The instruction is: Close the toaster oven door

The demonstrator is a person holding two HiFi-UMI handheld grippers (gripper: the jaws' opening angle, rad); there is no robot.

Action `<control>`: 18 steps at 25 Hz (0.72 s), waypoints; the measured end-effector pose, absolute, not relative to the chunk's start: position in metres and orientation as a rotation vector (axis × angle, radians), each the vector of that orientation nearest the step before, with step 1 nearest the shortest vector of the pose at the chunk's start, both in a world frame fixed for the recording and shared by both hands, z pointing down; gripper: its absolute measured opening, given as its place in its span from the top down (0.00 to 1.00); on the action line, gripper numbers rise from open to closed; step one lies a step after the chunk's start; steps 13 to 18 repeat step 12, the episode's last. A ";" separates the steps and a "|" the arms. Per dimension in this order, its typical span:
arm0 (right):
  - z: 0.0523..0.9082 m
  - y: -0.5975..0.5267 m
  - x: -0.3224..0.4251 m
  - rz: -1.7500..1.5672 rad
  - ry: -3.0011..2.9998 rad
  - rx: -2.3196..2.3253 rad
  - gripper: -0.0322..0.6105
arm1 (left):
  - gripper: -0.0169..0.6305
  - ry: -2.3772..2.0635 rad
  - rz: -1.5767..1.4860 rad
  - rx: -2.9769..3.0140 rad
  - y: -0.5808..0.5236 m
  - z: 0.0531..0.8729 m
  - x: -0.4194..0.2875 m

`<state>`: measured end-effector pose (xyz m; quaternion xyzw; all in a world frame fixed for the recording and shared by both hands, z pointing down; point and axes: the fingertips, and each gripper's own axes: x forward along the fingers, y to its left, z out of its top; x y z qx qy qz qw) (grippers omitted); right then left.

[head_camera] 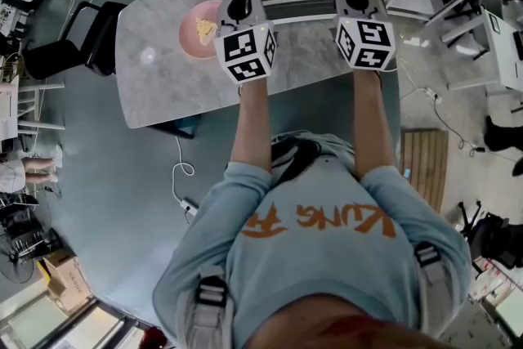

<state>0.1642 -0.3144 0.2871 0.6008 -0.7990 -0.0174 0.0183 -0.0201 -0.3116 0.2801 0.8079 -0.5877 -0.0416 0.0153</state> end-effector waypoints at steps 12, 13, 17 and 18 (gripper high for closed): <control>0.291 -0.313 0.173 -0.054 -2.443 1.898 0.95 | 0.97 -1.825 -0.115 2.497 -0.313 0.291 -0.023; 0.291 -0.313 0.173 -0.054 -2.443 1.898 0.95 | 0.97 -1.825 -0.115 2.497 -0.313 0.291 -0.023; 0.291 -0.313 0.173 -0.054 -2.443 1.898 0.95 | 0.97 -1.825 -0.115 2.497 -0.313 0.291 -0.023; 0.291 -0.313 0.173 -0.054 -2.443 1.898 0.95 | 0.97 -1.825 -0.115 2.497 -0.313 0.291 -0.023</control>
